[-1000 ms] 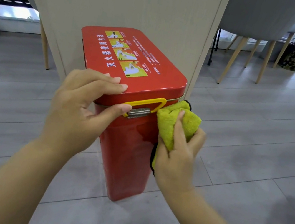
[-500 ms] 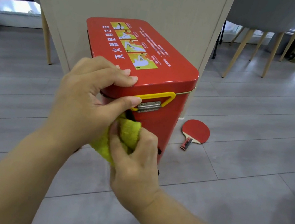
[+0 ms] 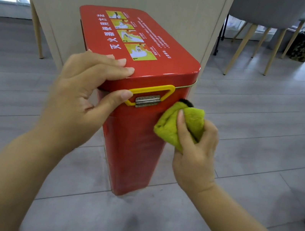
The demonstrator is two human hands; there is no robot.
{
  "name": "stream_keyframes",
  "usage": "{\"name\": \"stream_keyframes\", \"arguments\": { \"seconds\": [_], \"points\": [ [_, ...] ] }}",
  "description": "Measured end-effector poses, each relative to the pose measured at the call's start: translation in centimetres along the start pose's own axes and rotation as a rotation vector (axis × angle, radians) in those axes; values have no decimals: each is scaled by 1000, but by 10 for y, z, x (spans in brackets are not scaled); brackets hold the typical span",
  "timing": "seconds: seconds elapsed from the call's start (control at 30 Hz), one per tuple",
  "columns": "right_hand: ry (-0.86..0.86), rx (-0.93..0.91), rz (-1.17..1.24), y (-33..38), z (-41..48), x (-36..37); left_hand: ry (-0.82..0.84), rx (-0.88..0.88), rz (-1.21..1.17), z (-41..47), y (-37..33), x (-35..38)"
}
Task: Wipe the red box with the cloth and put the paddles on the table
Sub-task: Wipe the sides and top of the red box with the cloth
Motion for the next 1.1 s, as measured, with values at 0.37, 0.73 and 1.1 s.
{"name": "stream_keyframes", "arguments": {
  "seconds": [0.37, 0.73, 1.1],
  "points": [
    [157, 323, 192, -7, -22, 35, 25, 94, 40, -9, -7, 6],
    [26, 161, 164, 65, -67, 68, -50, 117, 159, -16, -2, 5],
    [-158, -272, -10, 78, -64, 58, -233, -357, -373, -61, 46, 31]
  ]
}}
Point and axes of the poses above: each hand's wrist, its own z-axis towards the middle knuckle, its own x-axis out of the palm, y = z × x, the point moved 10 cm from there along z, towards the middle knuckle, and after that the axes turned 11 degrees about x, right-handed, at the moved point
